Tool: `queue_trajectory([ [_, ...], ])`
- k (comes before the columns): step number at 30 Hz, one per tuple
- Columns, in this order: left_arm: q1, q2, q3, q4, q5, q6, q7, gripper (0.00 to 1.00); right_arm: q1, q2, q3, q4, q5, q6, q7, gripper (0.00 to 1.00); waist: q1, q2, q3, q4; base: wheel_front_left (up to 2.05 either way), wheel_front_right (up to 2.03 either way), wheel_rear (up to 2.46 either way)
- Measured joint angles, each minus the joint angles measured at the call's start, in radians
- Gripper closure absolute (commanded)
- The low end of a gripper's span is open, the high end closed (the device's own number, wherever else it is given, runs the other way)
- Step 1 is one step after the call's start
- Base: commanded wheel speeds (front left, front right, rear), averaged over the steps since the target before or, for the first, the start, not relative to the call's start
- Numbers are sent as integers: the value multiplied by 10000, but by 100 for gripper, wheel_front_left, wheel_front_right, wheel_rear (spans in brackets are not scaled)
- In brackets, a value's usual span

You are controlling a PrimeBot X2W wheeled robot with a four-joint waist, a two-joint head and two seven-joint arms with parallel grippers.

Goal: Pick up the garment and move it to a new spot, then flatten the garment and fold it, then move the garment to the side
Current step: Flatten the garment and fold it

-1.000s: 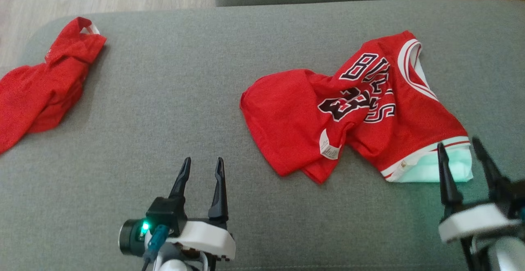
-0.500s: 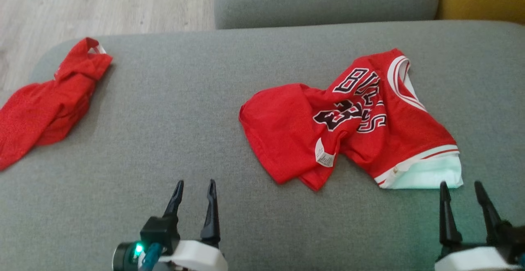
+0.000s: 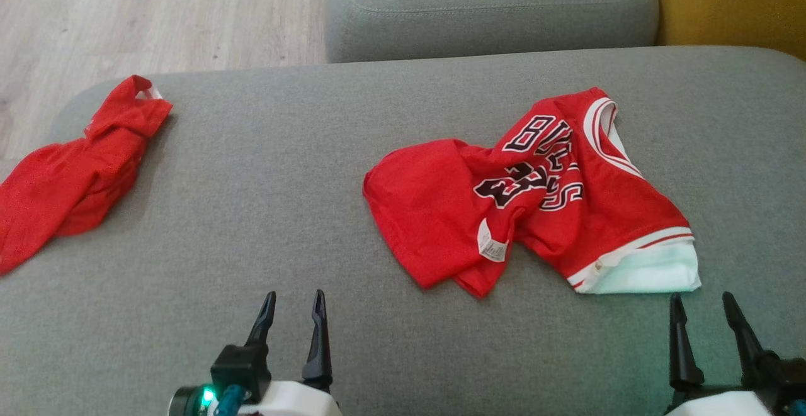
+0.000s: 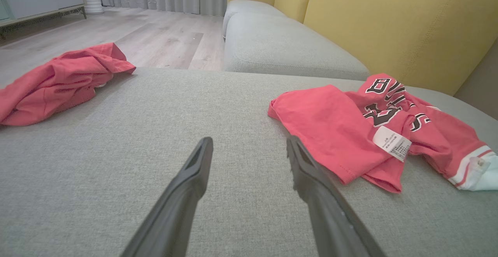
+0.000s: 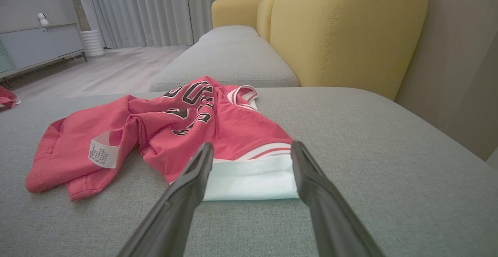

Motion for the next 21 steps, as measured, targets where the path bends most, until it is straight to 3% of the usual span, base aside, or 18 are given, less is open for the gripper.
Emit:
queue_trajectory([
  [6,-14,2,-190,13,0,-113,-2,0,-22,4,182,-2,0,0,0,0,0,0,141,-166,0,0,0],
  [9,-195,13,-696,309,0,-462,0,0,-93,2,282,-61,0,0,0,0,0,0,339,-295,0,0,0],
  [18,-2968,13,-3421,2351,-477,-1649,410,0,-859,-128,723,-251,19,0,0,0,0,0,951,-1047,0,0,0],
  [21,-3715,-2,-4339,2953,-731,-1770,861,0,-893,-142,895,-261,23,0,0,0,0,0,1151,-1330,0,0,0],
])
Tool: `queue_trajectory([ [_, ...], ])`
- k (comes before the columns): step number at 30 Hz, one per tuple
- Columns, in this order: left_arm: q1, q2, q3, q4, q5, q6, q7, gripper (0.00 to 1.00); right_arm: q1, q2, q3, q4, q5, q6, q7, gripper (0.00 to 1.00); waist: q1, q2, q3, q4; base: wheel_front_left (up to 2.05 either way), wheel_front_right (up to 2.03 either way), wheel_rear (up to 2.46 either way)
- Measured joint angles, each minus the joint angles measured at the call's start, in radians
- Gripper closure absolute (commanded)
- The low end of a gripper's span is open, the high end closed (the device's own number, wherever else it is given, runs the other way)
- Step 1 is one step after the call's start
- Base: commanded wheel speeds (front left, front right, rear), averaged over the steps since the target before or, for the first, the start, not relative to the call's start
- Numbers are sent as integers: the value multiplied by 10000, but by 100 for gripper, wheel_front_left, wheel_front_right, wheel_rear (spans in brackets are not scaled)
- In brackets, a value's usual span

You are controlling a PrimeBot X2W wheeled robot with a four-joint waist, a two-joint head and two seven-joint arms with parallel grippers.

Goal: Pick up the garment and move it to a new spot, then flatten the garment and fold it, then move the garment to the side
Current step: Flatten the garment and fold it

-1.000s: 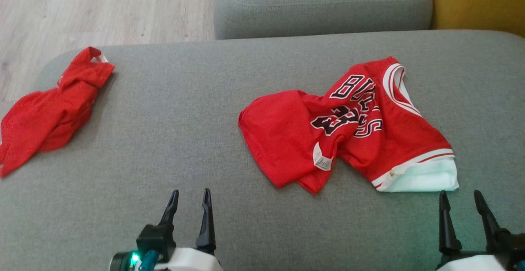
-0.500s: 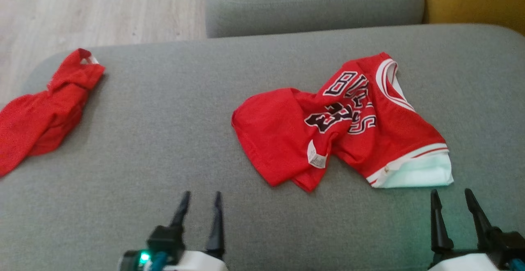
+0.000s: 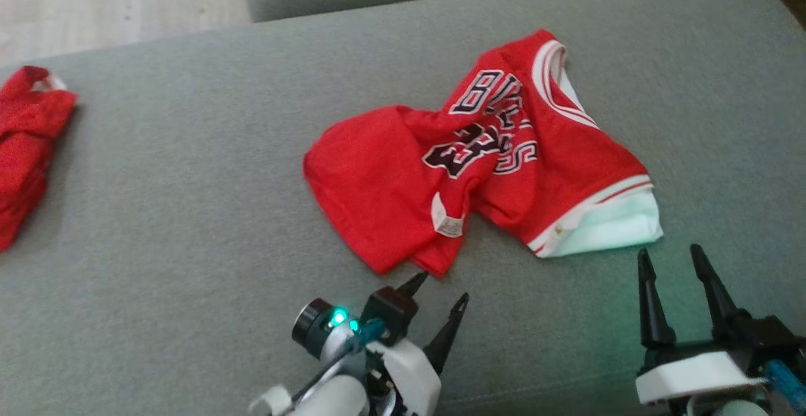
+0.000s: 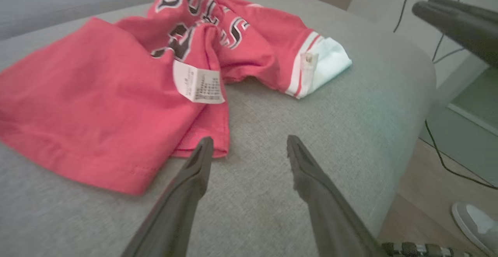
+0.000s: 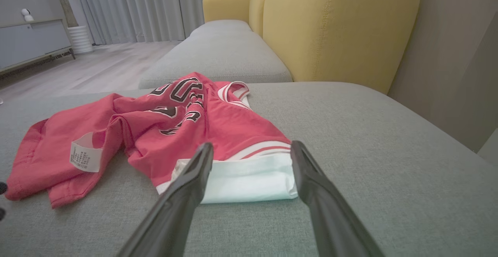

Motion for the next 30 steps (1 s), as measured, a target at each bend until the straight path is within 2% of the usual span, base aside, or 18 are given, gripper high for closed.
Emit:
queue_trajectory([
  [2,-371,-6,-360,387,-301,63,136,0,-90,-2,98,0,10,0,0,0,0,0,130,-204,0,0,0],
  [6,-1118,0,-813,1239,-759,525,293,0,-460,-2,192,-2,100,0,0,0,0,0,346,-603,0,0,0],
  [11,-1818,-6,-1218,2059,-1546,894,384,0,-558,2,209,8,180,0,0,0,0,0,558,-972,0,0,0],
  [14,-2107,-12,-1526,2447,-1941,997,382,0,-559,8,201,27,184,0,0,0,0,0,642,-1065,0,0,0],
  [15,-2187,-23,-1607,2560,-2067,1001,380,3,-559,10,201,31,184,0,0,0,0,0,658,-1077,0,0,0],
  [16,-2283,-27,-1705,2658,-2180,1039,368,21,-559,10,199,40,184,0,0,0,0,0,669,-1080,0,0,0],
  [17,-2377,-29,-1781,2750,-2303,1068,314,48,-560,13,199,44,184,0,0,0,0,0,679,-1074,0,0,0],
  [18,-2559,-29,-1822,2940,-2566,1164,159,100,-561,25,174,52,184,0,0,0,0,0,683,-1039,0,0,0],
  [26,-2713,-40,-1524,3175,-3381,1423,-351,100,-555,69,-69,48,184,0,0,0,0,0,585,-775,0,0,0],
  [30,-2701,978,-1369,1716,-3434,1687,-105,100,-449,117,-370,8,228,0,0,0,0,0,441,-486,0,0,0],
])
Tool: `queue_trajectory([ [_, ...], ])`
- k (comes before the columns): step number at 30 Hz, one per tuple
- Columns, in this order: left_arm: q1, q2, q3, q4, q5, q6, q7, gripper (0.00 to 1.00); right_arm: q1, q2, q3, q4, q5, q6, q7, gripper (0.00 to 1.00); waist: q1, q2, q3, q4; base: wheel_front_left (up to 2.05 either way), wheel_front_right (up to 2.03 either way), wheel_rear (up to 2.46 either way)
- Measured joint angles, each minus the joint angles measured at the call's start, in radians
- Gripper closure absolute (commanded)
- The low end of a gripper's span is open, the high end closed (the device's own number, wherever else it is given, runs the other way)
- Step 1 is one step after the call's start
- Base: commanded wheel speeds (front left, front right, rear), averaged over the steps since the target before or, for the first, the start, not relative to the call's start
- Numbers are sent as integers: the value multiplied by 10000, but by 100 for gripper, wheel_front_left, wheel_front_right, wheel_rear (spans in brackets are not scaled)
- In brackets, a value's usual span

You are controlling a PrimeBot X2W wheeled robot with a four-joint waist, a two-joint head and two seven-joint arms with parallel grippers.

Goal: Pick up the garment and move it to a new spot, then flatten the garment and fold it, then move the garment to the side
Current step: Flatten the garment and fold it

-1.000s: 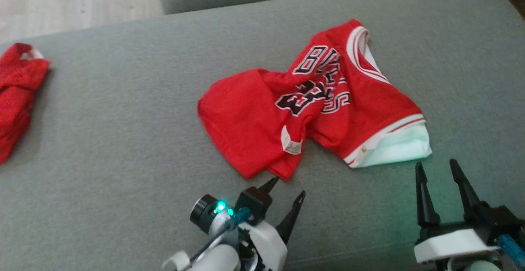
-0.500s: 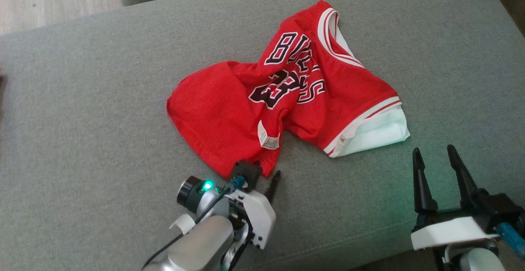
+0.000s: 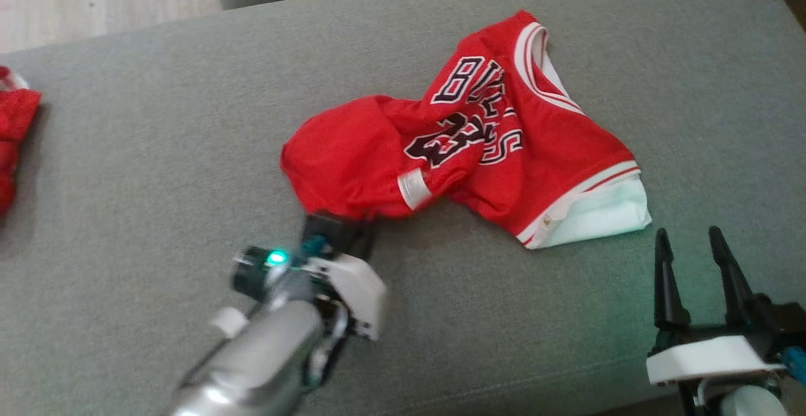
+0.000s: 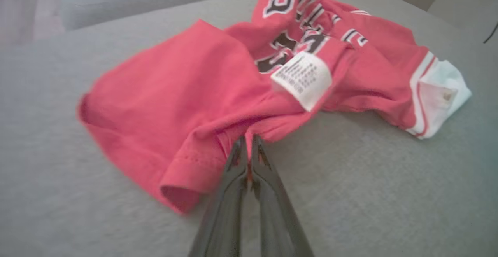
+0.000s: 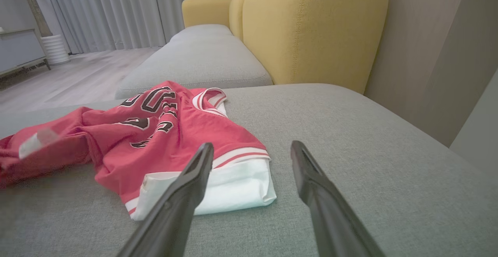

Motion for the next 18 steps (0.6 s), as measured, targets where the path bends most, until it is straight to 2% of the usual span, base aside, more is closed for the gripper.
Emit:
queue_trajectory([
  [3,284,1313,82,-1476,4,378,593,100,205,42,-52,-8,29,0,0,0,0,0,-93,174,0,0,0],
  [4,284,1313,82,-1476,4,378,593,100,205,42,-52,-8,29,0,0,0,0,0,-93,174,0,0,0],
  [6,819,2155,98,-2589,2,686,1081,100,298,69,-56,-8,29,0,0,0,0,0,-138,263,0,0,0],
  [9,1918,3099,146,-4257,-40,1327,1590,100,307,75,-65,-12,46,0,0,0,0,0,-133,340,0,0,0],
  [13,2657,4067,508,-6169,-73,2261,1916,100,311,82,-132,-13,92,0,0,0,0,0,-159,435,0,0,0],
  [18,2724,4761,872,-7649,-75,2957,2339,100,310,90,-104,-2,92,0,0,0,0,0,-228,421,0,0,0],
])
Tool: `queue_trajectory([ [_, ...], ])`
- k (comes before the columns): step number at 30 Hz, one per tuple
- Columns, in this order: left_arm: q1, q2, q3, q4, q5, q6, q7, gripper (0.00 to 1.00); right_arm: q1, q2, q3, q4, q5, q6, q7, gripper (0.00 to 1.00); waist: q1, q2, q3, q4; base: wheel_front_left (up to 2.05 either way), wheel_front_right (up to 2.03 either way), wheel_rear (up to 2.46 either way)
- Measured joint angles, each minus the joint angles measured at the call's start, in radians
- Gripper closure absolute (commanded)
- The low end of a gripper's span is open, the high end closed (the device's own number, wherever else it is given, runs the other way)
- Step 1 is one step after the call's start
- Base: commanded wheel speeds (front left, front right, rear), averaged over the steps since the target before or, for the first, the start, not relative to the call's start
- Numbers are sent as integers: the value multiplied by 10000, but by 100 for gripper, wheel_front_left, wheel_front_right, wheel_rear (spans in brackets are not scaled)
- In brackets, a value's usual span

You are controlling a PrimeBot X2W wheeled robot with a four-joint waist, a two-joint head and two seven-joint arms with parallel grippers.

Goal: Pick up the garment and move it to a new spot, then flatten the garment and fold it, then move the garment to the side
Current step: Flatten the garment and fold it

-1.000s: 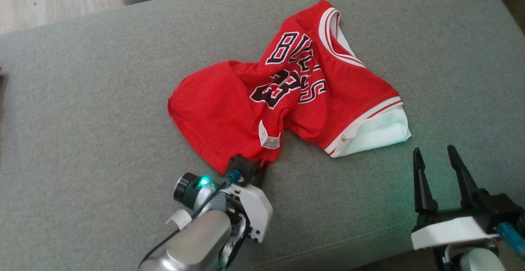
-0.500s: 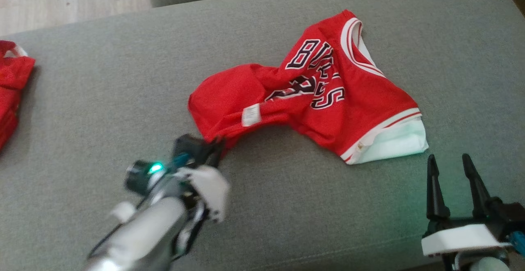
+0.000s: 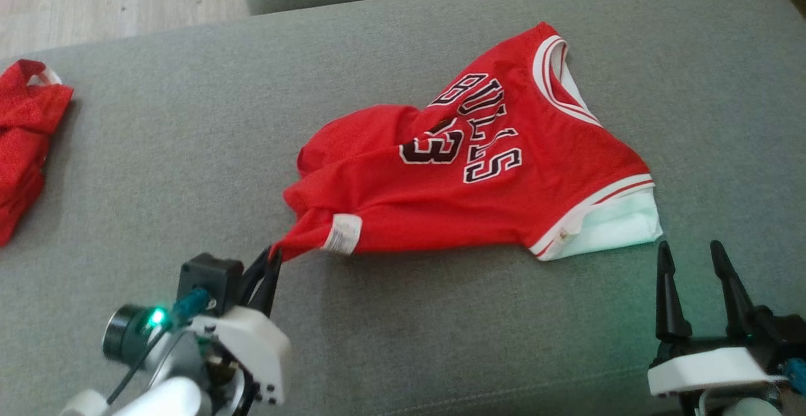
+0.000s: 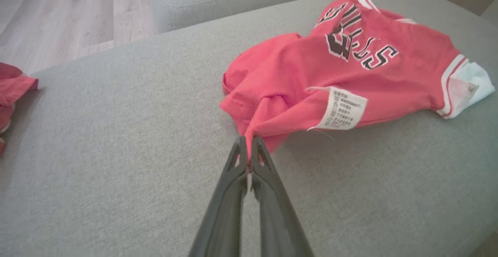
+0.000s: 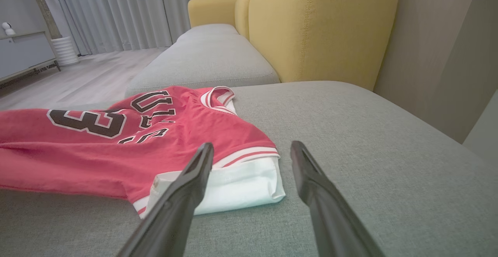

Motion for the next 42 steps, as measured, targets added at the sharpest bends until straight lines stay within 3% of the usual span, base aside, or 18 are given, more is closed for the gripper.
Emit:
queue_trajectory([
  [4,664,349,-61,-157,-94,280,238,100,0,0,38,38,0,0,0,0,0,0,-53,-162,0,0,0],
  [8,1430,322,-339,270,-364,295,228,100,5,2,-4,82,0,0,0,0,0,0,-78,-308,0,0,0],
  [14,1639,-407,-324,1597,-435,257,-763,100,16,2,-12,138,0,0,0,0,0,0,-130,-382,0,0,0],
  [15,1647,-543,-318,1818,-435,261,-989,96,16,2,-10,142,-2,0,0,0,0,0,-136,-387,0,0,0],
  [18,1731,-909,-121,2355,-437,311,-1741,80,26,4,-12,151,-6,0,0,0,0,0,-172,-371,0,0,0],
  [19,1817,-1022,17,2477,-437,405,-2033,67,30,4,-15,151,-10,0,0,0,0,0,-186,-355,0,0,0],
  [20,1893,-1110,79,2606,-431,493,-2311,50,32,4,-15,151,-36,0,0,0,0,0,-200,-337,0,0,0],
  [21,1975,-1181,127,2736,-426,541,-2474,4,31,4,-12,150,-65,0,0,0,0,0,-213,-318,0,0,0],
  [22,2098,-1277,263,2811,-431,585,-2594,0,32,6,-12,150,-69,0,0,0,0,0,-224,-299,0,0,0],
  [29,3099,-1856,1110,2589,-698,1371,-3001,0,40,4,0,171,-81,0,0,0,0,0,-429,-269,0,0,0],
  [32,3039,-1894,1237,1967,-284,1338,-3012,0,71,4,17,201,-82,0,0,0,0,0,-502,-277,0,0,0],
  [38,1734,-2378,337,1661,483,284,-2963,0,180,4,222,203,-163,0,0,0,0,0,-480,-499,0,0,0],
  [39,1734,-2378,337,1661,483,284,-2963,0,180,4,222,203,-163,0,0,0,0,0,-480,-499,0,0,0],
  [42,721,-3060,-209,2224,548,-516,-2686,0,116,2,343,196,-161,0,0,0,0,0,-349,-710,0,0,0],
])
